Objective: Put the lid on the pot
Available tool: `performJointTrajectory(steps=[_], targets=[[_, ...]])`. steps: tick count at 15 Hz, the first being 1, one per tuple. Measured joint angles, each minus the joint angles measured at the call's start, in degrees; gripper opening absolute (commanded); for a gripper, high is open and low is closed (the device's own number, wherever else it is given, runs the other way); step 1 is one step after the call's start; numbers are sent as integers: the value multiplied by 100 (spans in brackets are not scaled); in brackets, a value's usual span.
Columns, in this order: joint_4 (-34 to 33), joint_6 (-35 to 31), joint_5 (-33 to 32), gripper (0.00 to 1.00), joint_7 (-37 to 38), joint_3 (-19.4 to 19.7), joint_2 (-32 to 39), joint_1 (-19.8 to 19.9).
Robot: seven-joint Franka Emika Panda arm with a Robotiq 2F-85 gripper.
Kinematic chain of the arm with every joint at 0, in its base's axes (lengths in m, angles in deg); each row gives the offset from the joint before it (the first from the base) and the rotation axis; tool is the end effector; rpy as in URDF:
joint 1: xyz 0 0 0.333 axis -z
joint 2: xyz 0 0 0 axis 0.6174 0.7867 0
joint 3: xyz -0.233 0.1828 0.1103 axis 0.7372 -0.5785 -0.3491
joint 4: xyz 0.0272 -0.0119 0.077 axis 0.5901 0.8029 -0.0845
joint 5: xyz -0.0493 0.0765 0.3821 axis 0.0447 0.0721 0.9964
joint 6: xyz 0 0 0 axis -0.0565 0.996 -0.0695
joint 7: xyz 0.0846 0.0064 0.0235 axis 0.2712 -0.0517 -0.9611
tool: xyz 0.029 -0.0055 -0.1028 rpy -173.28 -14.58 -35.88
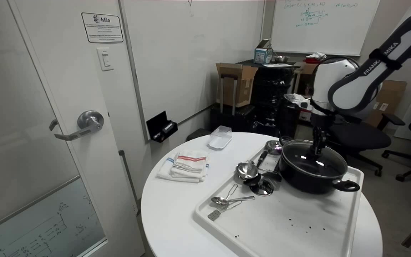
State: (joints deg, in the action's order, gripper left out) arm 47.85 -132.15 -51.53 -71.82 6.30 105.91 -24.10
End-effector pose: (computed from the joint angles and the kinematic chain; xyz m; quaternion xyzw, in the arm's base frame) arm 0.5631 -0.1476 0.1212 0.9669 0.2477 -0.0453 0.0405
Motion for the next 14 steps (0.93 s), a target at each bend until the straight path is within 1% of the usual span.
performJointTrajectory(steps=[5, 6, 7, 8, 9, 10, 12, 14], targets=[[3, 1, 0, 25, 0, 0, 1, -1], [3, 1, 0, 35, 0, 0, 2, -1], [3, 1, 0, 63, 0, 0, 3, -2], [3, 1, 0, 76, 0, 0, 4, -2], [3, 2, 0, 81, 0, -3, 4, -2], [3, 4, 0, 89, 0, -6, 3, -2], [0, 4, 0, 100, 0, -13, -3, -2], [-2, 4, 0, 100, 0, -23, -5, -2]])
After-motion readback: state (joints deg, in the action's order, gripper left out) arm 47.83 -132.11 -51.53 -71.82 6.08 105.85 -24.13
